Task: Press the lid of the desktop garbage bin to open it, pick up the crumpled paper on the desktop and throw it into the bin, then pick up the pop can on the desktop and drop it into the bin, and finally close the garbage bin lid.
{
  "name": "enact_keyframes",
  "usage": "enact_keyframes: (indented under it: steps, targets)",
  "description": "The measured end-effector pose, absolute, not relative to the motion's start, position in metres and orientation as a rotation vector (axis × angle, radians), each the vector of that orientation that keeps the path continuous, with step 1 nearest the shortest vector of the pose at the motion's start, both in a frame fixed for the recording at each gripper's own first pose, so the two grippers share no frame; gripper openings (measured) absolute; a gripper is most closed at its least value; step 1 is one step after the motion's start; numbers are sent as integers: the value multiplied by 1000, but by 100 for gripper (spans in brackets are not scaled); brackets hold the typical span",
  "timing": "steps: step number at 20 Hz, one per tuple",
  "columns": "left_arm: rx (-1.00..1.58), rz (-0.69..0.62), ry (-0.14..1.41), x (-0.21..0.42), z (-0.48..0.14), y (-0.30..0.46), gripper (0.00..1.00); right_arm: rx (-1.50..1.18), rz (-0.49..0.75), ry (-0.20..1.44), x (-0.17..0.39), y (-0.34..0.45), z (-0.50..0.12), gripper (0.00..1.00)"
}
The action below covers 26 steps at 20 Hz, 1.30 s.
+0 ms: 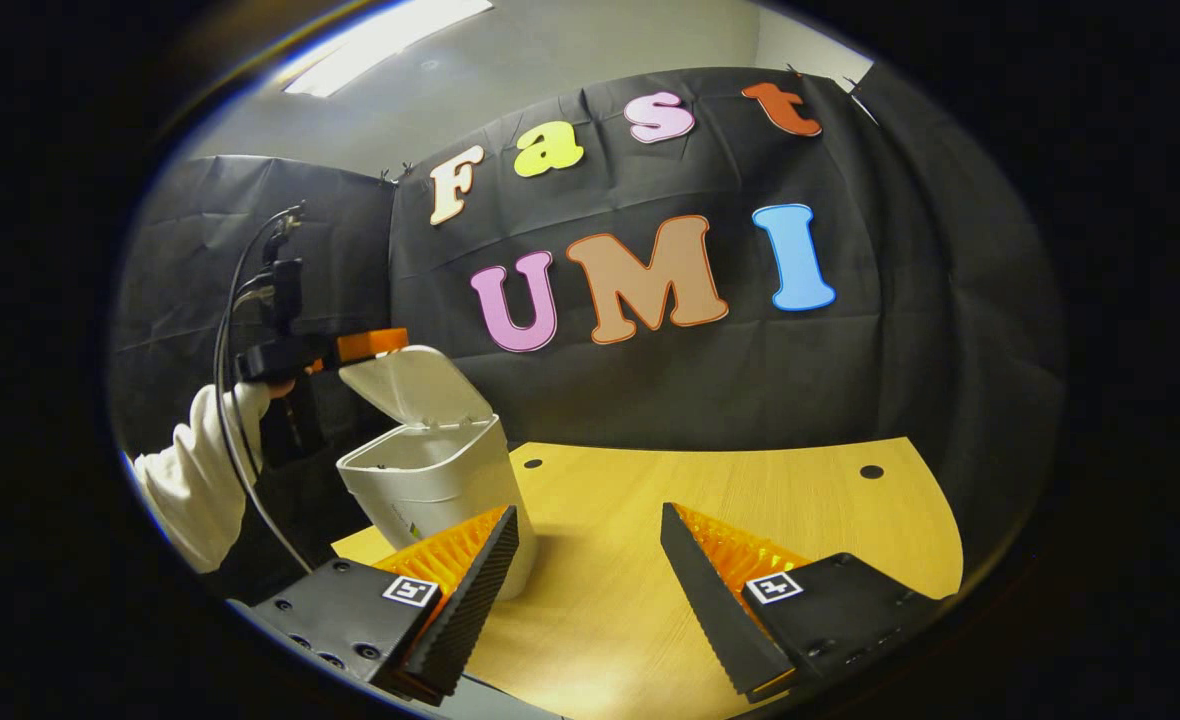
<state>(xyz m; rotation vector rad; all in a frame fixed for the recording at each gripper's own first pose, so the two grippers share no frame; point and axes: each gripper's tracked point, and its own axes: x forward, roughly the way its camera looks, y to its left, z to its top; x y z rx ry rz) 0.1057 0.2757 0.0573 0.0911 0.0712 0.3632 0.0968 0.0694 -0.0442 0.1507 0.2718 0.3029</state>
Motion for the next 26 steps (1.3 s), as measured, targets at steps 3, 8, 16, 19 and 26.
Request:
enact_keyframes:
  steps: [3, 8, 16, 19, 26]
  targets:
    - [54, 370, 62, 89, 35, 267, 94, 149, 313, 267, 99, 75, -42, 95]
    - [27, 387, 100, 73, -16, 263, 92, 132, 317, 273, 102, 77, -44, 95]
    - [93, 445, 106, 64, -43, 266, 91, 133, 309, 298, 100, 72, -52, 95]
    - [93, 460, 75, 64, -44, 267, 91, 144, 304, 305, 102, 71, -55, 95]
    - [106, 478, 60, 64, -48, 264, 93, 164, 307, 304, 103, 72, -58, 95]
